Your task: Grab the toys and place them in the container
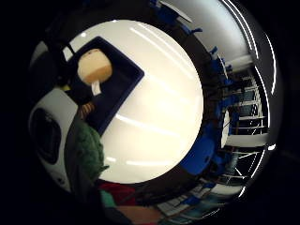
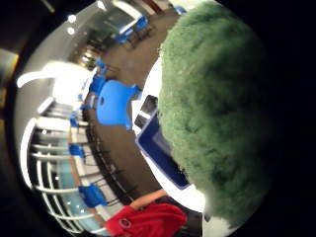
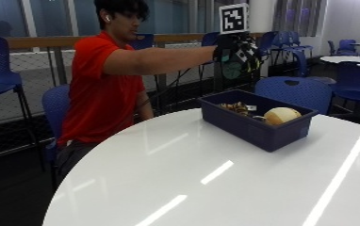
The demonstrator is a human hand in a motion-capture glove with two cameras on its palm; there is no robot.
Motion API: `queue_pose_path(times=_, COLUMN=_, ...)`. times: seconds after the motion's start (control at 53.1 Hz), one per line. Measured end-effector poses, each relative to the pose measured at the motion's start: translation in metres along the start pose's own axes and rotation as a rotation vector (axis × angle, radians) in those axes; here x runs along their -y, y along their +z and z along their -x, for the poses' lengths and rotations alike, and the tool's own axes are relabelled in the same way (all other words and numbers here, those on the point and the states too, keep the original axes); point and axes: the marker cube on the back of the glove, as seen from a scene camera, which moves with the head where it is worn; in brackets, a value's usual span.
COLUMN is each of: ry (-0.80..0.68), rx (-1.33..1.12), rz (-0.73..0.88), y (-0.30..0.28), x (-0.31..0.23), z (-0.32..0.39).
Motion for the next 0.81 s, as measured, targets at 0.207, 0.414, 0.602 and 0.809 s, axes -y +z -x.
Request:
queue_pose_path(times=0.207, ry=0.033, rx=0.051, rz=0.007, y=-0.004, x=0.012, z=0.035)
queue_pose_path(times=0.414, ry=0.005, rx=-0.024, rz=0.133, y=0.014, x=0.008, z=0.034)
queue_pose_path(times=0.602, ry=-0.02, rx=-0.019, rz=0.191, y=0.025, x=0.002, z=0.023)
queue_pose_path(times=0.809, ry=-0.02, rx=0.041, rz=0.184, y=0.029, x=-0.011, z=0.013)
